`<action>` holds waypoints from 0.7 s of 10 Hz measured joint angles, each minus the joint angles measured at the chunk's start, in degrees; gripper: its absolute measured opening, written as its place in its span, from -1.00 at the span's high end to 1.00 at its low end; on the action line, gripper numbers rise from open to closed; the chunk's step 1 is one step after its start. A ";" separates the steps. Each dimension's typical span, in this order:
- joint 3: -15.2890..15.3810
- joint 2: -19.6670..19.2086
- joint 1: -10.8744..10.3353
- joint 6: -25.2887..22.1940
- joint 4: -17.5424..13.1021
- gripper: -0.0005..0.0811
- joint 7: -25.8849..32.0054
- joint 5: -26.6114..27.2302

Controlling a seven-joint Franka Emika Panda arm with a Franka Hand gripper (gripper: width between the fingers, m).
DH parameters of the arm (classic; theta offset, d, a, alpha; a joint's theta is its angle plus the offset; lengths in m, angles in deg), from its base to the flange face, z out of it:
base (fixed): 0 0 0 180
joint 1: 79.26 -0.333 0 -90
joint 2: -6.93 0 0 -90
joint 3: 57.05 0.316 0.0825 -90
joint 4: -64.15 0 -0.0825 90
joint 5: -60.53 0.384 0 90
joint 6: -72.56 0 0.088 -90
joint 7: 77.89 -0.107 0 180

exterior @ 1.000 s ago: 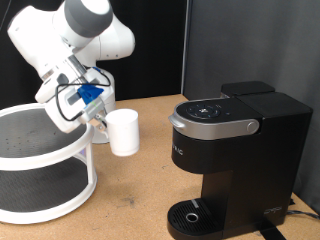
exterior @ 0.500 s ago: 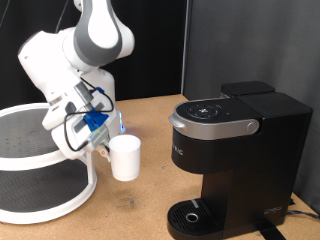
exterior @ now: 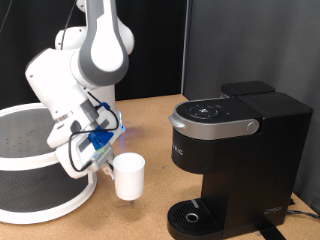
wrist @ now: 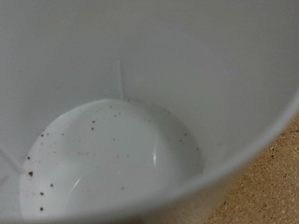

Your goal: Make a cup of coffee with the keurig machine

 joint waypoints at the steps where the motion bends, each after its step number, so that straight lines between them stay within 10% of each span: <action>1: 0.55 -1.62 -0.11 0.05 -0.95 0.81 1.42 2.38; 7: 5.06 -5.39 -0.93 -1.02 -2.99 0.81 8.39 12.44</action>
